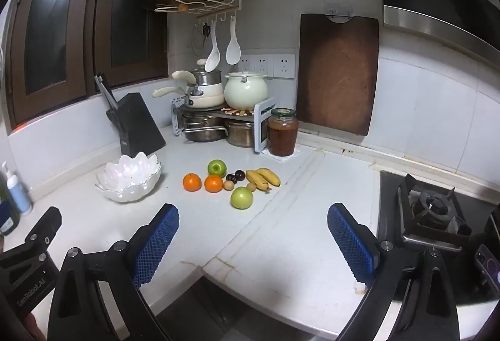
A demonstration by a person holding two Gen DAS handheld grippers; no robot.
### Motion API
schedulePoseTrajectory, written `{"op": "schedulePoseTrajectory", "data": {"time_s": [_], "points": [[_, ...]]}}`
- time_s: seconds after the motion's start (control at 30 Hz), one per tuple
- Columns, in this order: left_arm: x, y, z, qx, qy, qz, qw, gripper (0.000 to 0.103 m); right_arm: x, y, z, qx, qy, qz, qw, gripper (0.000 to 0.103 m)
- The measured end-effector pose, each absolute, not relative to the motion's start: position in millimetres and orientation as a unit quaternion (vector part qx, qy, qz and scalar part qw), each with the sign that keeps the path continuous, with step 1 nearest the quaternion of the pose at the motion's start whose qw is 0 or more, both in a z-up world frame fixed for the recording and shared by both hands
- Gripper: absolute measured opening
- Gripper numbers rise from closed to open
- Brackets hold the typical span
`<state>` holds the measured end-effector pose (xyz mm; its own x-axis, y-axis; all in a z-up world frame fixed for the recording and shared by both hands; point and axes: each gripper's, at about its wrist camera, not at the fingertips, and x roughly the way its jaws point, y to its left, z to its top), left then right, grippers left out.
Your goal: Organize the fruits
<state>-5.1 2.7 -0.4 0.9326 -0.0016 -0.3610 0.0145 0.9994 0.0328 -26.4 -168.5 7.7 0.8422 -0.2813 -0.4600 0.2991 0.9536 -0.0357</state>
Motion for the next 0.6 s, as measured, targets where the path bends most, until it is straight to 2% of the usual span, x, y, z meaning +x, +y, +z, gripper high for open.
{"op": "schedulePoseTrajectory", "data": {"time_s": [0.07, 0.6], "points": [[0.1, 10.2, -0.5, 0.016, 0.201, 0.006, 0.979, 0.103, -25.2, -168.1, 7.1, 0.02, 0.237, -0.15, 0.96, 0.097], [5.2, 15.0, 3.3, 0.021, 0.184, 0.02, 0.982, 0.103, -24.5, -160.7, 8.9, 0.027, 0.217, -0.152, 0.964, 0.097]]}}
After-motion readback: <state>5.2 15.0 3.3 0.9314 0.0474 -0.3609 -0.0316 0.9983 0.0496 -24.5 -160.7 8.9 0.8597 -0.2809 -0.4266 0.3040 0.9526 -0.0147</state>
